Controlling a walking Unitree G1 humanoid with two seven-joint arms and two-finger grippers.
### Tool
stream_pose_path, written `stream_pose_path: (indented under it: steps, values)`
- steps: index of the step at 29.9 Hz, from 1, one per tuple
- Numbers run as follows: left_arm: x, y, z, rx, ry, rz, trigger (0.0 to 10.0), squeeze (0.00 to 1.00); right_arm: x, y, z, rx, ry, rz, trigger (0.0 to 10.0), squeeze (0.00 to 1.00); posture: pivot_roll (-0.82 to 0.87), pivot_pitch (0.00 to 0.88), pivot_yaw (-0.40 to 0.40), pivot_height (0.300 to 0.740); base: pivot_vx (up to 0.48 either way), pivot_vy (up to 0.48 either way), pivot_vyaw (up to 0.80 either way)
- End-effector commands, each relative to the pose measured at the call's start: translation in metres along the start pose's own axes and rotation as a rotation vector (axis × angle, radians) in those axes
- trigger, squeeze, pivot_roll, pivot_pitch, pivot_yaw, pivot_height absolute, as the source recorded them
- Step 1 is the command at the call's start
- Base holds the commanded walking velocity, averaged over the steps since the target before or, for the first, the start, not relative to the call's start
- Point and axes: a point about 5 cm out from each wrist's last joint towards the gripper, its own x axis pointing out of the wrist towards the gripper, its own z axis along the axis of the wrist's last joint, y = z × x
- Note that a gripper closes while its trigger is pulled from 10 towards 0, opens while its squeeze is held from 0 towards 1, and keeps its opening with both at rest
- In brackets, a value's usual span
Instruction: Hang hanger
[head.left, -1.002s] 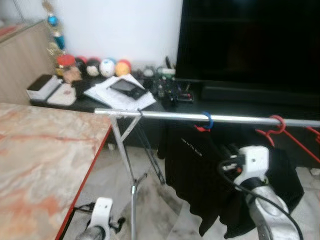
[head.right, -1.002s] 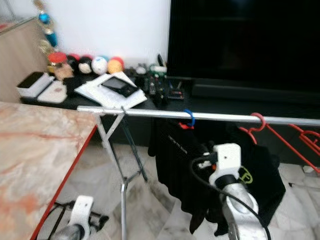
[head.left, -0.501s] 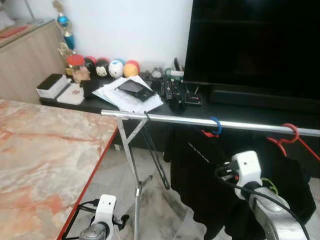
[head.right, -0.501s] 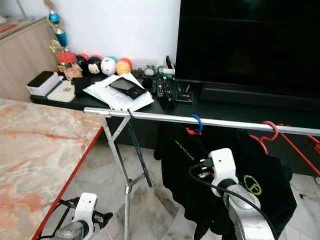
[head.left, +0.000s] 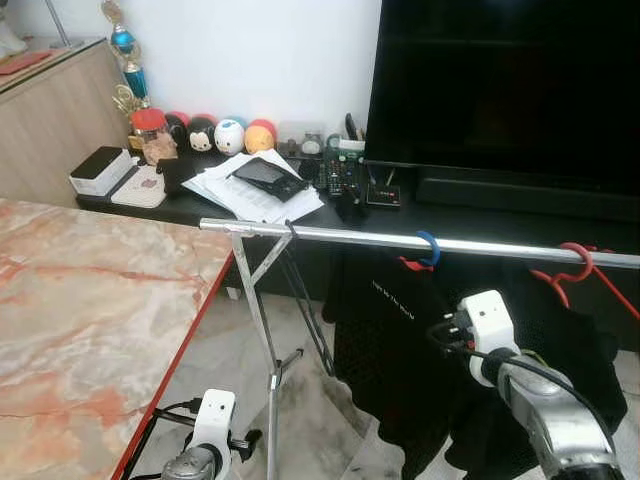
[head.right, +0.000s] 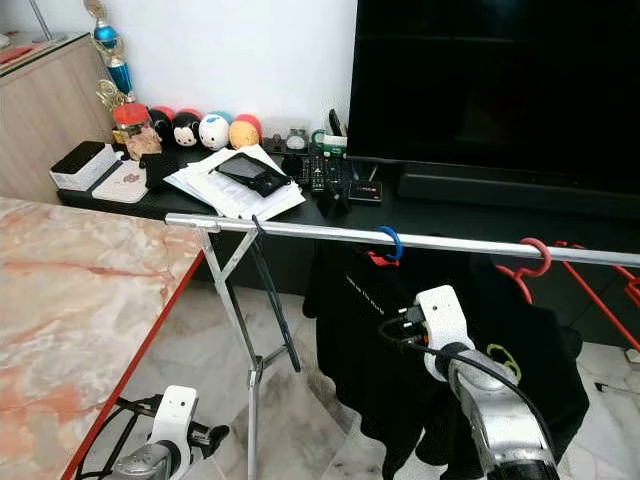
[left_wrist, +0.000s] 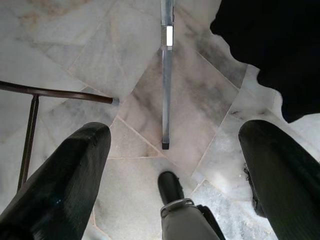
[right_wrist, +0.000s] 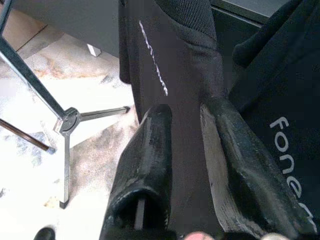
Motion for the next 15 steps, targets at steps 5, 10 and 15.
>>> stream_pose_path:
  steps: [5,10,15]
  values:
    - [0.000,0.000,-0.003,-0.001,0.015,0.003,10.0,0.00,0.010,0.000,0.002,0.051,0.000,0.017,10.0,0.00,-0.11,0.000,0.016,0.740,0.000,0.000,0.00]
    - [0.000,0.000,-0.003,-0.003,0.013,0.004,10.0,0.00,0.012,-0.002,0.006,0.051,-0.002,0.026,10.0,0.00,-0.10,0.000,0.013,0.740,0.000,0.000,0.00]
    - [0.000,0.000,-0.003,-0.002,0.014,0.002,10.0,0.00,0.005,-0.010,0.021,0.019,-0.032,0.013,10.0,0.00,-0.11,0.000,0.013,0.740,0.000,0.000,0.00]
